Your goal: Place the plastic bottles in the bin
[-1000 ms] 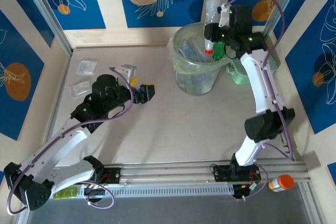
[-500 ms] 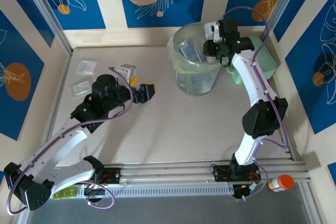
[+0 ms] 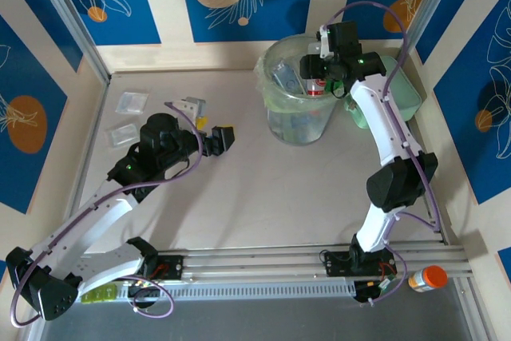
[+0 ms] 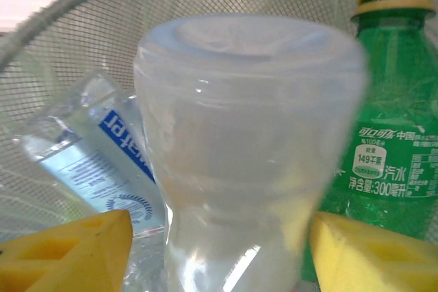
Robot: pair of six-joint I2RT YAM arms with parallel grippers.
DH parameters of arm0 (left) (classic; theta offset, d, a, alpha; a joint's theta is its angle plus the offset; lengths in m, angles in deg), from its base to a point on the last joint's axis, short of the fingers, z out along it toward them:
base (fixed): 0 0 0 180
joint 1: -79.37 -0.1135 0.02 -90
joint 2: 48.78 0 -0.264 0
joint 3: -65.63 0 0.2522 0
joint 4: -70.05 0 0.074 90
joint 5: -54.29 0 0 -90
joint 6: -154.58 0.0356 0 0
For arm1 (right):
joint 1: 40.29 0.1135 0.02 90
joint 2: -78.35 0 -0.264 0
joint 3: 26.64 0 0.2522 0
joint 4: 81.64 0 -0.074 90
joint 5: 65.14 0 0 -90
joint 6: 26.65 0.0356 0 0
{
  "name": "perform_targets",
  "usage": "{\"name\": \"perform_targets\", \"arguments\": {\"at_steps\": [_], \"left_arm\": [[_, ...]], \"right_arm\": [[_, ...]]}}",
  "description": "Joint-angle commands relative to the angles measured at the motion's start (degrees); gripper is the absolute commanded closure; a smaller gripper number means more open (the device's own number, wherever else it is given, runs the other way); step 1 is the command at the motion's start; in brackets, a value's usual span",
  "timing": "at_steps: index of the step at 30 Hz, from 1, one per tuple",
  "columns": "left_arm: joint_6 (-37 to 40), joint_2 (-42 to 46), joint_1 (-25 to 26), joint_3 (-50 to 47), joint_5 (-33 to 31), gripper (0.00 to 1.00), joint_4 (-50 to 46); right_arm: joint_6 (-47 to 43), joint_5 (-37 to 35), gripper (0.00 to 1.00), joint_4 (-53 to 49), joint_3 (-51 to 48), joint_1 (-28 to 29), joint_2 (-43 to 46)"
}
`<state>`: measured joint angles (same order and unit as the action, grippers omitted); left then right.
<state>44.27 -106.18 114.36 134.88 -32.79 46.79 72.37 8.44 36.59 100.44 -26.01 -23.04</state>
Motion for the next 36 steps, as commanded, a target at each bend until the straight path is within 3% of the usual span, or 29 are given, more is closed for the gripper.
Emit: {"name": "perform_targets", "arguments": {"at_steps": [1,7,12,16,22,27,29,36], "left_arm": [[1.9,0.3,-0.3,0.3,-2.7,0.05,-0.3],[2.1,-1.1,-0.5,0.5,-5.1,0.05,-1.4],[2.3,-2.5,-0.7,0.4,-6.0,0.05,-1.7],[1.6,-4.7,-1.4,1.3,-7.6,0.04,-3.5],[-2.1,-8.3,-4.1,3.0,-10.0,0.03,-6.9],[-6.8,-15.4,-8.4,7.2,-6.0,0.02,-11.5],[-8.7,-18.1,-10.4,8.2,-4.4,0.01,-12.1],[-17.1,-29.4,-16.7,11.7,1.8,0.01,-13.8]], "right_arm": [[-0.1,-1.6,0.37,1.0,1.8,-0.1,2.6],[0.9,-1.6,0.67,2.0,0.5,-1.6,0.3],[1.6,-0.8,0.68,1.0,0.5,-2.1,-3.3],[2.5,-6.1,0.71,0.4,-0.7,-2.0,-4.2],[3.6,-2.1,0.63,5.9,-5.0,-1.2,3.5],[4.6,1.4,0.46,6.5,-5.5,0.4,10.1],[5.5,2.5,0.45,7.1,-7.5,1.3,13.2],[5.7,6.7,0.36,15.5,-25.0,5.6,29.1]]}}
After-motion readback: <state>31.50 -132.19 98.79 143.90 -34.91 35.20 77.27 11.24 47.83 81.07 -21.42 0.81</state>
